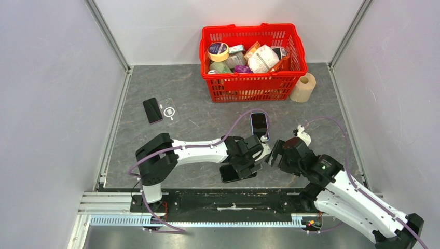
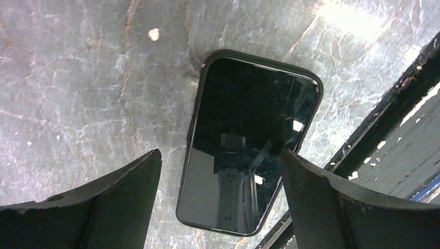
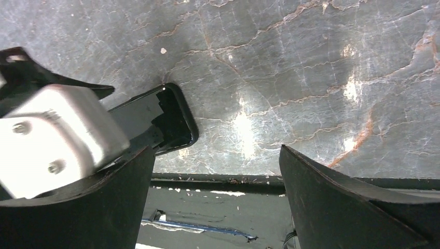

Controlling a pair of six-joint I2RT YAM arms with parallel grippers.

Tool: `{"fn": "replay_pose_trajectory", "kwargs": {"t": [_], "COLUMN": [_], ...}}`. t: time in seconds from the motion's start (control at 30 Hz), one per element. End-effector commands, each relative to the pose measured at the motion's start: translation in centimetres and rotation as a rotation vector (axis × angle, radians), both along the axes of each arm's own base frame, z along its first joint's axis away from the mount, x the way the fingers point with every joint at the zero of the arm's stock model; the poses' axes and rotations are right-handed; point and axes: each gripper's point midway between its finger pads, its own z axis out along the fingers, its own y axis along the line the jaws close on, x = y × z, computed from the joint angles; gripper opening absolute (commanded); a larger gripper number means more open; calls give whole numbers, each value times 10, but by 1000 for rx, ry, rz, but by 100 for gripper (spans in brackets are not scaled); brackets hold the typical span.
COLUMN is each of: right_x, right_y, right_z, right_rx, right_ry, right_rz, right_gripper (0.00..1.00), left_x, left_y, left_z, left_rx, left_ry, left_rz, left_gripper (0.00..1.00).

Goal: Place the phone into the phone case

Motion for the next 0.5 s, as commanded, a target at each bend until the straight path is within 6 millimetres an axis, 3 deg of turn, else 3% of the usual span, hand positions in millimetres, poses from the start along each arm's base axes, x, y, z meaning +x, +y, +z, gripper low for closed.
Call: {"fn": "replay_pose_trajectory", "kwargs": {"t": [0.0, 0.47], "right_x": [16, 13], "right_y": [4, 0], "right_z": [29, 25], "right_rx": [72, 65], "right_ry": [-110, -101], "right_rz": [-47, -48], "right_gripper": [97, 97], "left_x": [-23, -31], "left_y": [-21, -31], "left_z": [1, -7], "left_rx": [-32, -60], "left_ry": [33, 74], "left_rz": [-232, -282], "left_gripper": [90, 92]}}
